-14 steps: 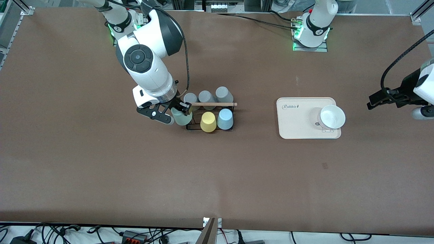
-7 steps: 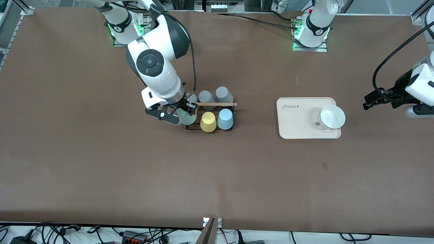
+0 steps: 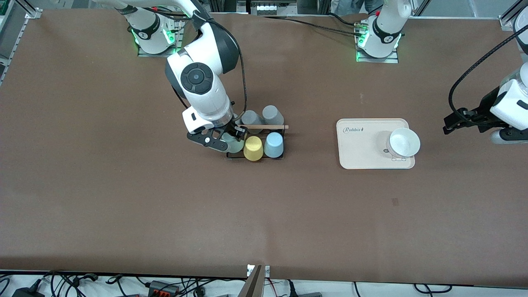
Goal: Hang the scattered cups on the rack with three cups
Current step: 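Carry the mint cup with the right gripper to the rack peg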
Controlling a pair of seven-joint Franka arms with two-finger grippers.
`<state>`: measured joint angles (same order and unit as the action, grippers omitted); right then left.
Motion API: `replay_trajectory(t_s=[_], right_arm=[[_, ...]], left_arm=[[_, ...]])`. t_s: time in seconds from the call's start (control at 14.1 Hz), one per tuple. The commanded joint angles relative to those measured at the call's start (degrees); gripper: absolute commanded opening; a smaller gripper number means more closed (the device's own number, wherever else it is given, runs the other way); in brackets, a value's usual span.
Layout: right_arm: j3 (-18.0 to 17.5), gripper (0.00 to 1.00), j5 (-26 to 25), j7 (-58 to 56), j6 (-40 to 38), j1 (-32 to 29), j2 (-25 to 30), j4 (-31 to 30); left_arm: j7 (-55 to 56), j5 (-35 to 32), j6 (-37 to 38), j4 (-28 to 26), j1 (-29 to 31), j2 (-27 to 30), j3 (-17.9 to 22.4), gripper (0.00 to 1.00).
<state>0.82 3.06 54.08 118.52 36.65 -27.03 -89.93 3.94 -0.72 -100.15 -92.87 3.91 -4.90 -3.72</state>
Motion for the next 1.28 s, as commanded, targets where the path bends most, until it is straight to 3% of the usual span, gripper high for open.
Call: replay_trajectory(t_s=[0.0,0.43,1.2], right_arm=[[0.5,0.22,-1.3,1.2,-0.2,0.6,-1.4,1.1],[0.5,0.25,-2.4,1.1,-0.1,0.5,-2.8,1.1],[0.6,0.49,-2.4,0.8,3.4,0.3,-5.2,1.1]], left_arm=[[-1.1,-1.0,1.2,0.6,0.0,0.9,0.0,1.0],[-1.2,-1.0,1.4,0.6,0.0,1.2,0.0,1.0],[-1.1,-0.6,3.0,0.9,-0.4,1.4,-0.1,1.0]])
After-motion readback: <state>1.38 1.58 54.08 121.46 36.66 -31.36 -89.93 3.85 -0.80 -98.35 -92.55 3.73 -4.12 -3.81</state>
